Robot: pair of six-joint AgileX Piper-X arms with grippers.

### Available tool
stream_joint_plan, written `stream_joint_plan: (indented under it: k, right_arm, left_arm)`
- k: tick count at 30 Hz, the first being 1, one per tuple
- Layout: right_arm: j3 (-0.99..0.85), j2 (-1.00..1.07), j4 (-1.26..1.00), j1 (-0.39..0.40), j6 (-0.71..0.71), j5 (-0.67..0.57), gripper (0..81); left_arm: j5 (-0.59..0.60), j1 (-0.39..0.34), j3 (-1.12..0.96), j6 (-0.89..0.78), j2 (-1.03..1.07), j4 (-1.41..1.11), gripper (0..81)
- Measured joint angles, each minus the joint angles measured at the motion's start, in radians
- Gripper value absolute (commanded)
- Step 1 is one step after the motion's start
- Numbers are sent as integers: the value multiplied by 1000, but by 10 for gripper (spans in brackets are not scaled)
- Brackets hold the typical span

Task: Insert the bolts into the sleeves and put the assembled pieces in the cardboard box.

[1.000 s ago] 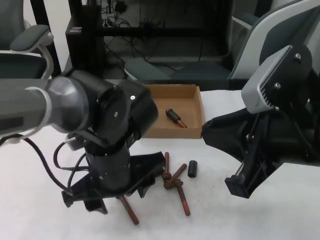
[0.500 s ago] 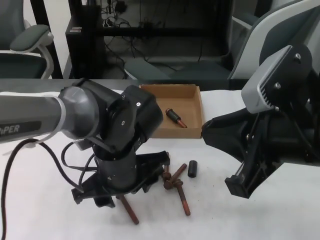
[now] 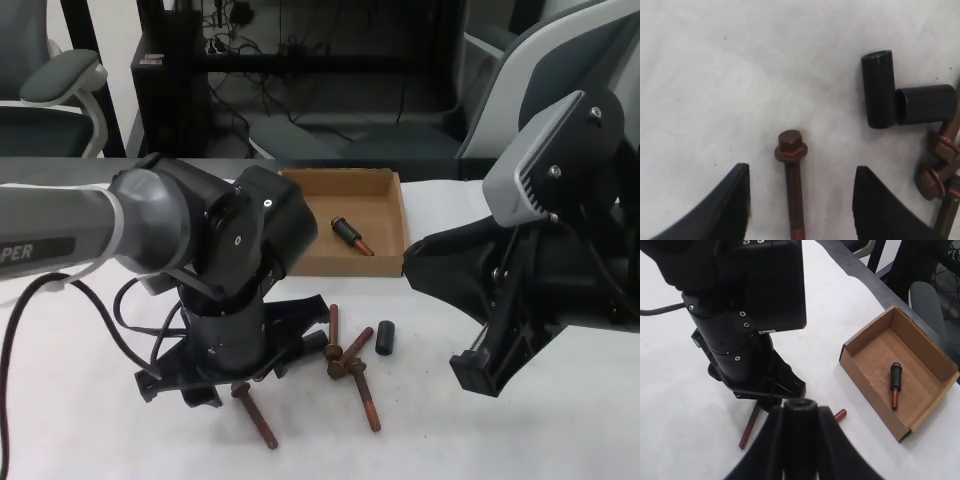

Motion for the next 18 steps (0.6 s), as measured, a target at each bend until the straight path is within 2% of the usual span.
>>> stream_joint_plan:
  k: [10,18]
  right_arm:
    - [0,0,0,0,0,0,6]
    - [0,0,0,0,0,0,6]
  left_arm:
    - [59,0,72,-85,0,-13,599]
    - [62,0,135,-89,-13,-123,599]
